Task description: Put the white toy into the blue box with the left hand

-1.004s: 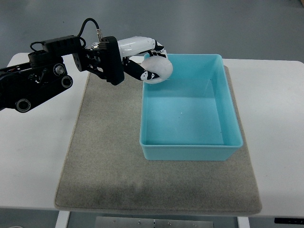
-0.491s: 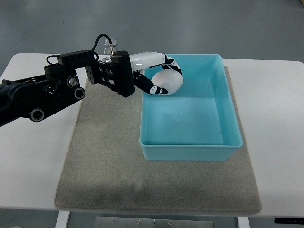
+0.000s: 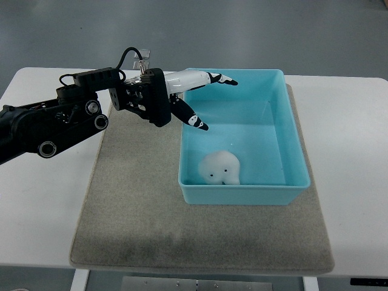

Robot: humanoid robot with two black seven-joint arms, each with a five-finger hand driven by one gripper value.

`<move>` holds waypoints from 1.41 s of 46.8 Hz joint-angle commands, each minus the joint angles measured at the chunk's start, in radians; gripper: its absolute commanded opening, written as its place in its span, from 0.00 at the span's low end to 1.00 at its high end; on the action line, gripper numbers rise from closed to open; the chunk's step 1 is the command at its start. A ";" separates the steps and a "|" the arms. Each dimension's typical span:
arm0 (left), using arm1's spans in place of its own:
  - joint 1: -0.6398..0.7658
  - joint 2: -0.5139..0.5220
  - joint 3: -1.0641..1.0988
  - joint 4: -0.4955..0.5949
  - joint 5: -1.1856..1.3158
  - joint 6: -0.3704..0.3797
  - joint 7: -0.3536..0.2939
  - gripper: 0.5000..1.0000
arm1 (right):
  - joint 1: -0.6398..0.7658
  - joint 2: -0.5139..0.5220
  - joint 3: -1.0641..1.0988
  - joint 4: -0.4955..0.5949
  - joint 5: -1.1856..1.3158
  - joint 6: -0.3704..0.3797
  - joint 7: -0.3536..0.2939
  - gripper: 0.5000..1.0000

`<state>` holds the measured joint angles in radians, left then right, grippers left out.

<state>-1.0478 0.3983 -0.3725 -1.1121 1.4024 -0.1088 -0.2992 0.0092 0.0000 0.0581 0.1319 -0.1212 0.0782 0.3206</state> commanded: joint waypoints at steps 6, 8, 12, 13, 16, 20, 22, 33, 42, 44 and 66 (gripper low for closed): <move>-0.005 0.001 -0.014 0.035 -0.002 0.000 0.000 0.91 | 0.000 0.000 0.000 0.000 0.000 0.000 0.000 0.87; -0.006 -0.001 -0.017 0.050 -0.003 0.001 0.000 0.91 | 0.000 0.000 0.000 0.000 0.000 0.000 0.000 0.87; -0.008 -0.001 -0.017 0.083 -0.026 0.024 0.000 0.91 | 0.000 0.000 0.000 0.000 0.000 0.000 0.000 0.87; -0.009 -0.001 -0.017 0.093 -0.039 0.035 0.000 0.91 | 0.000 0.000 0.000 0.000 0.000 0.000 0.000 0.87; -0.014 -0.001 -0.016 0.135 -0.081 0.067 0.000 0.91 | 0.000 0.000 0.000 0.000 0.000 0.000 0.000 0.87; -0.020 -0.001 -0.017 0.179 -0.123 0.100 0.000 0.91 | 0.000 0.000 0.000 0.000 0.000 0.000 0.000 0.87; -0.020 0.002 -0.017 0.195 -0.138 0.113 0.000 0.92 | 0.000 0.000 0.000 0.000 0.000 0.000 0.000 0.87; -0.012 0.004 -0.017 0.277 -0.253 0.193 0.000 0.96 | 0.000 0.000 0.000 0.000 0.000 0.000 0.000 0.87; -0.018 -0.001 -0.016 0.351 -0.450 0.202 0.002 0.98 | 0.000 0.000 0.000 0.000 0.000 0.000 0.000 0.87; -0.020 -0.003 -0.017 0.376 -0.511 0.204 0.002 0.98 | 0.000 0.000 0.000 0.000 0.000 0.000 0.000 0.87; -0.023 -0.056 -0.022 0.509 -1.154 0.204 0.026 0.98 | 0.000 0.000 0.000 0.000 0.000 0.000 0.000 0.87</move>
<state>-1.0710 0.3587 -0.3904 -0.6139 0.3099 0.0946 -0.2750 0.0092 0.0000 0.0583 0.1319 -0.1212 0.0782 0.3206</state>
